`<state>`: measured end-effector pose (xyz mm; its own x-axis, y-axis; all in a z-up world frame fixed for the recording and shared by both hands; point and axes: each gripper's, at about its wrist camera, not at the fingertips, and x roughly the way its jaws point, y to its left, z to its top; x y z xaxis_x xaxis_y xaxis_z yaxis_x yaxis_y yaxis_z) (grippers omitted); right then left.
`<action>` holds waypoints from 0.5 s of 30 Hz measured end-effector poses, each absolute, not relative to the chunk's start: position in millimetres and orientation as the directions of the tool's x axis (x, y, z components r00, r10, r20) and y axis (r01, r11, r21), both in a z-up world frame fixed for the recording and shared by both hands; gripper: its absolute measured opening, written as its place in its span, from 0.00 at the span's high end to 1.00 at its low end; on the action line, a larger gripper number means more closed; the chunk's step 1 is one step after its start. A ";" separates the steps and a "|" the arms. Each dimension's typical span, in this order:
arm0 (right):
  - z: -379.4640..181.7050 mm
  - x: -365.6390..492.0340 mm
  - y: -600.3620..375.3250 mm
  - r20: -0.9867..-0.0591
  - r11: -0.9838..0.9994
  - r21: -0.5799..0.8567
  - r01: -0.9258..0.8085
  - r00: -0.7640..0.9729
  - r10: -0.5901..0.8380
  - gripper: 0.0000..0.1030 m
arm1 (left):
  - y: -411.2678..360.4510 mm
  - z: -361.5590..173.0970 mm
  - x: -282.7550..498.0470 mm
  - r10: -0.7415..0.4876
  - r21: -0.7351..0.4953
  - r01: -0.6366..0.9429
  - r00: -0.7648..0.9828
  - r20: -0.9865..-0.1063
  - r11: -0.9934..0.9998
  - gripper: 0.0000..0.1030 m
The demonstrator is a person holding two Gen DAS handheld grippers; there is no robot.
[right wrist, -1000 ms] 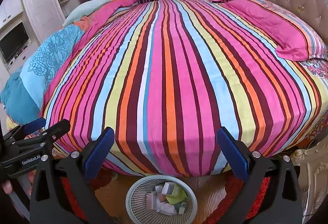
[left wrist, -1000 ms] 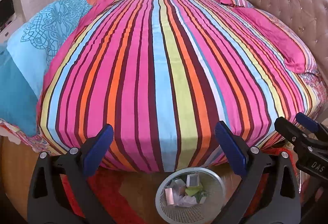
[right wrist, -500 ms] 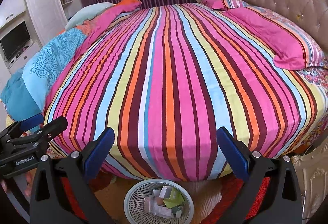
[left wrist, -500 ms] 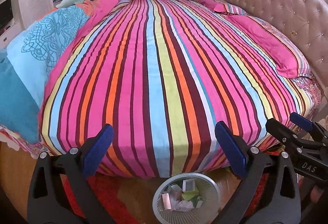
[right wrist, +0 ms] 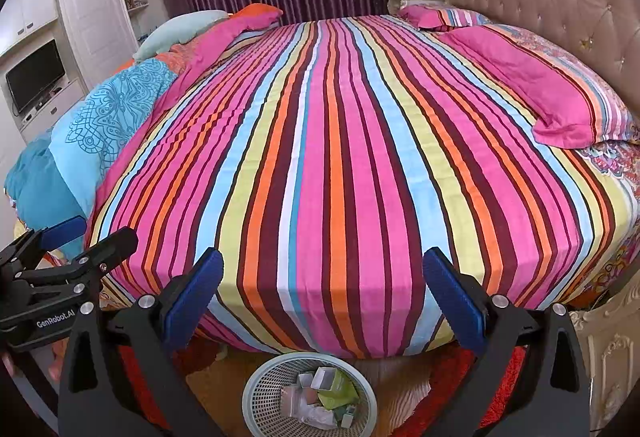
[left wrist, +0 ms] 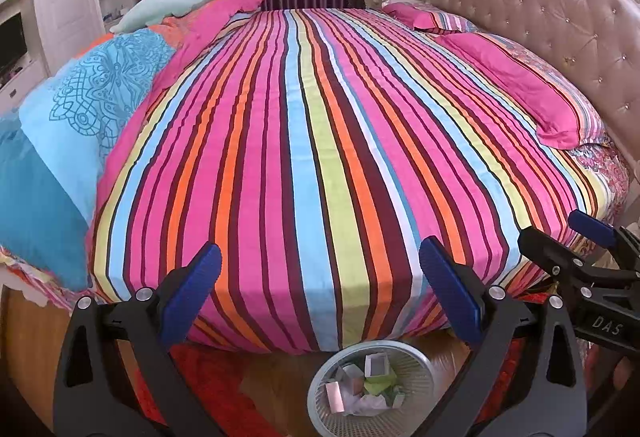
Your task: Collect trash
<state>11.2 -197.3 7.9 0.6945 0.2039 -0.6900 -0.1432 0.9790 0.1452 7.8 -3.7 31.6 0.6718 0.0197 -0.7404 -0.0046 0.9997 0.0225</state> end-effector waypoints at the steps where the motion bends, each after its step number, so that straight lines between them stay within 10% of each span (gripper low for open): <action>1: 8.9 11.0 -197.4 -0.689 0.979 0.145 -0.143 0.696 0.204 0.07 | -3.8 31.8 7.7 0.020 0.024 -0.003 0.673 -0.739 1.000 0.07; 15: 14.0 10.3 -204.2 -0.678 0.980 0.153 -0.127 0.708 0.198 0.07 | -11.1 34.8 4.4 0.024 0.044 0.012 0.680 -0.733 0.999 0.07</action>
